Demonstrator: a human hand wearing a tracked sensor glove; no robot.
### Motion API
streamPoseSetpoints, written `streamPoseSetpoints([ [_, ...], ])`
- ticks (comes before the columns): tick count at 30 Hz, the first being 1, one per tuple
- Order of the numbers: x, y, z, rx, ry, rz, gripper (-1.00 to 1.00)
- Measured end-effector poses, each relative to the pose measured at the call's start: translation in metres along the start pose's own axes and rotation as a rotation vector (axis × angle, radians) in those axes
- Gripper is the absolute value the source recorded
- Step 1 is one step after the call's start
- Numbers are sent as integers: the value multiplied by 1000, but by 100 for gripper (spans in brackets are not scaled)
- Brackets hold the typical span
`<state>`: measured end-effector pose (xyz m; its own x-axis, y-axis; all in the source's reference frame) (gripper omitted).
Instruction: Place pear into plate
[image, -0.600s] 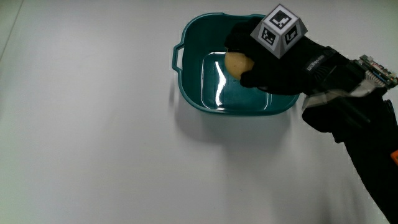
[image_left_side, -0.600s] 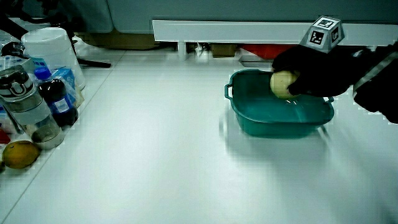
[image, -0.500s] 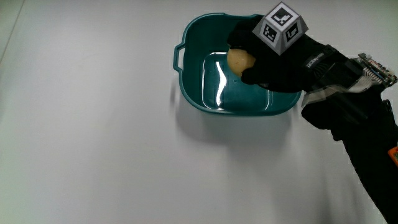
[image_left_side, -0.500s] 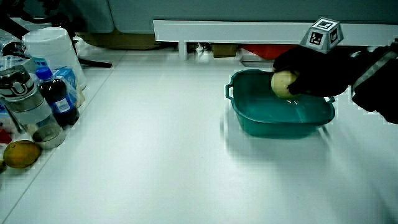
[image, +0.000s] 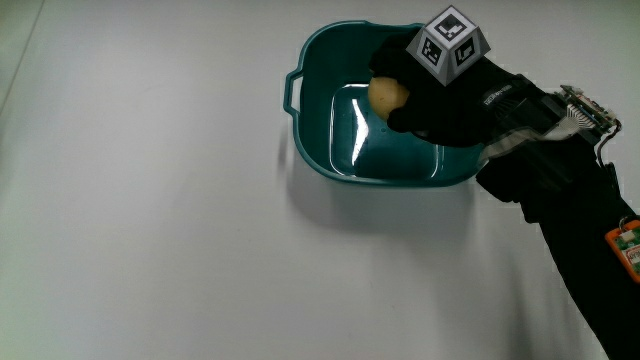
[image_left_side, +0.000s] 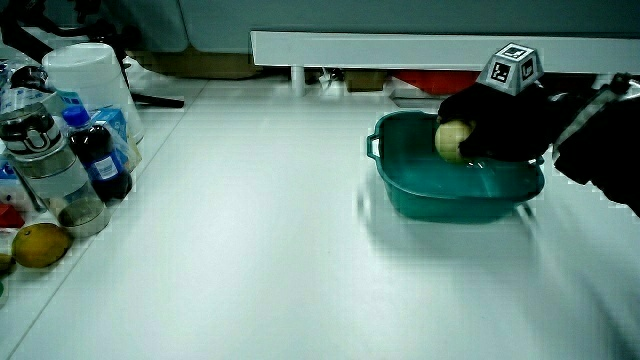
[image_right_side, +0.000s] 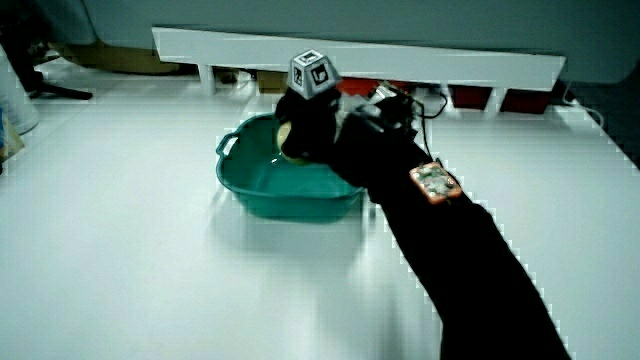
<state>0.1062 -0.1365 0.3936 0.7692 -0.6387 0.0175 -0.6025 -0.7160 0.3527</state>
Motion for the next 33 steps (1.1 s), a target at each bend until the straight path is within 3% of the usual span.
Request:
streamPoseSetpoints([
  [10,4,10,-23,-46,-3,-45,0],
  [22,-6,20,-48,-129,-5,-30,0],
  [33,-5,20,-56,-140,-13,-41,0],
])
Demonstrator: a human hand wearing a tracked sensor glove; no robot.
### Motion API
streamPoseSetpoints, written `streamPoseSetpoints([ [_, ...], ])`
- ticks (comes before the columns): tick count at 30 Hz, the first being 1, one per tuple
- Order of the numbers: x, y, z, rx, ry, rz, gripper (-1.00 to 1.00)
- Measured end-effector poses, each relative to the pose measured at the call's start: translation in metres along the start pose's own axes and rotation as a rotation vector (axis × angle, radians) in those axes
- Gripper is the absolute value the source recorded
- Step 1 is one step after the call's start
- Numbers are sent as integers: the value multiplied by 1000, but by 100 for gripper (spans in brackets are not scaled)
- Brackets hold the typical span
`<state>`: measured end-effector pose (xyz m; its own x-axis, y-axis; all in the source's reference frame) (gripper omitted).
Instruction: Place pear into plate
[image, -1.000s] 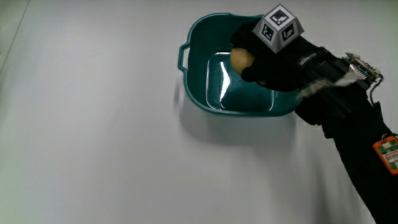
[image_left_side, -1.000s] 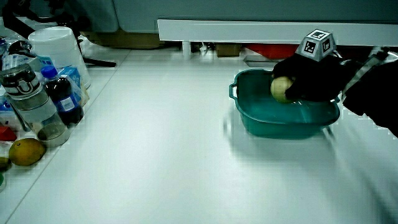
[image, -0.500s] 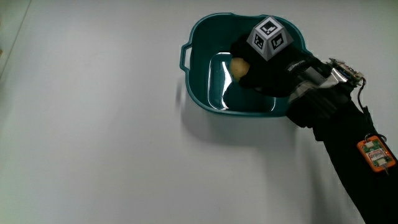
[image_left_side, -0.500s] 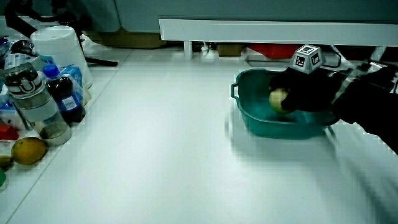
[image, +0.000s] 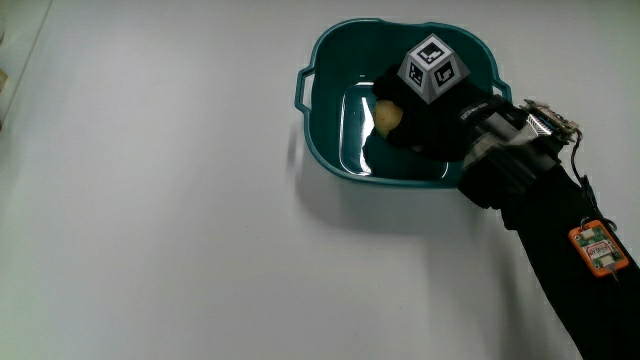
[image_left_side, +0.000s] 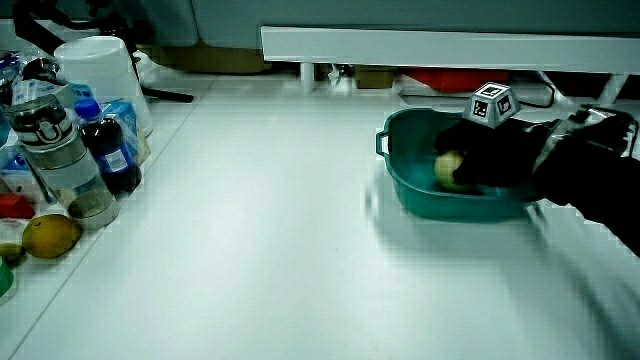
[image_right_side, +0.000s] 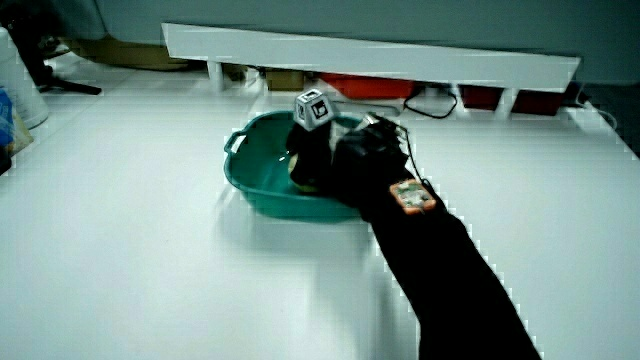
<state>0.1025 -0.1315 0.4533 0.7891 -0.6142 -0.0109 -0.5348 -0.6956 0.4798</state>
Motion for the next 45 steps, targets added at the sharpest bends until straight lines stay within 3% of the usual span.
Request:
streamPoseSetpoints([
  [15,0,0,-1,2,-10,-8,0],
  [24,3,1,-4,-37,-5,-23,-32],
  [27,7,0,-3,-51,29,-19,-43],
  [30,7,-1,1,-41,16,-23,-54],
  [34,9,-1,-2,-67,20,-20,-68],
  [45,15,-8,7,-50,53,-19,-100],
])
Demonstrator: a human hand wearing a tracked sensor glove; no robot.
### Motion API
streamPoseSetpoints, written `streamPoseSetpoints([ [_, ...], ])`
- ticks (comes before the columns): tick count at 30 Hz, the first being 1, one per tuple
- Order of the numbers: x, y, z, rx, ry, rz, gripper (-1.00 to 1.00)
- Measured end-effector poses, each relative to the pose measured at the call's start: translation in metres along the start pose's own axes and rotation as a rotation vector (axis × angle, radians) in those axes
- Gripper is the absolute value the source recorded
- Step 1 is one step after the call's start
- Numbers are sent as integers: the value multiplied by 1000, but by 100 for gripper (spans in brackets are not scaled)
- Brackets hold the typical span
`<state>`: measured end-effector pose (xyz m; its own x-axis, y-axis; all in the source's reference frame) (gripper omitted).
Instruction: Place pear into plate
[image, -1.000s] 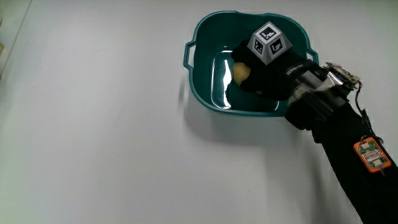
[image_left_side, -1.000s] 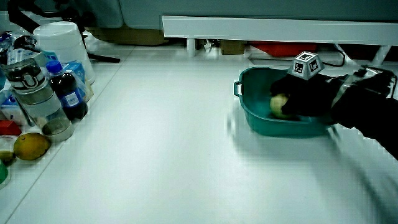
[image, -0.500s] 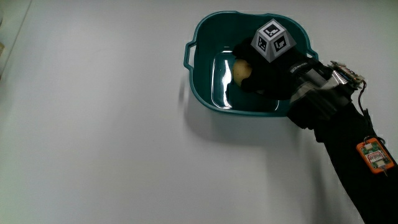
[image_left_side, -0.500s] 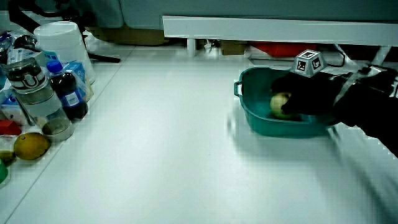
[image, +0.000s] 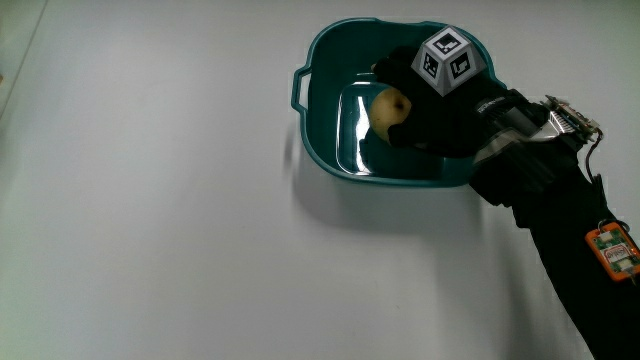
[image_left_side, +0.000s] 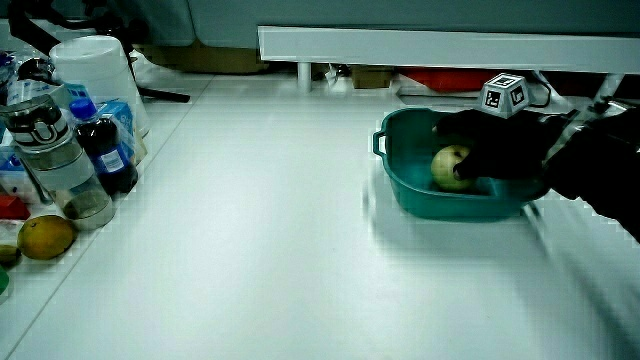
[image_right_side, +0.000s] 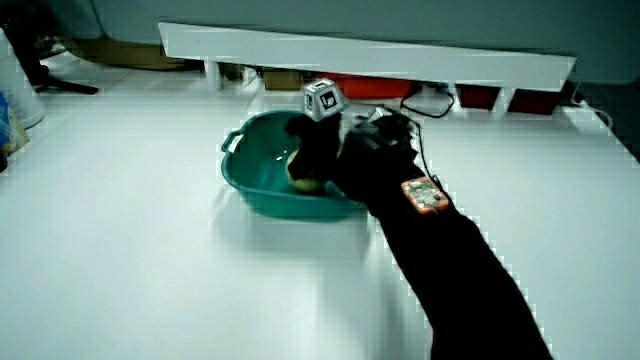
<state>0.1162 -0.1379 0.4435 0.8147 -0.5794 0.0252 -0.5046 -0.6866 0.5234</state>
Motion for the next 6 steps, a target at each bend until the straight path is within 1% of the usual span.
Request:
streamPoseSetpoints([
  [2,2,-1,1,1,9,-1,-100],
  [3,4,-2,1,2,4,-6,-100],
  [4,6,-4,3,11,19,-1,-100],
  [5,11,-3,-2,-6,44,8,-100],
  [6,15,-5,-3,2,35,-8,-100],
])
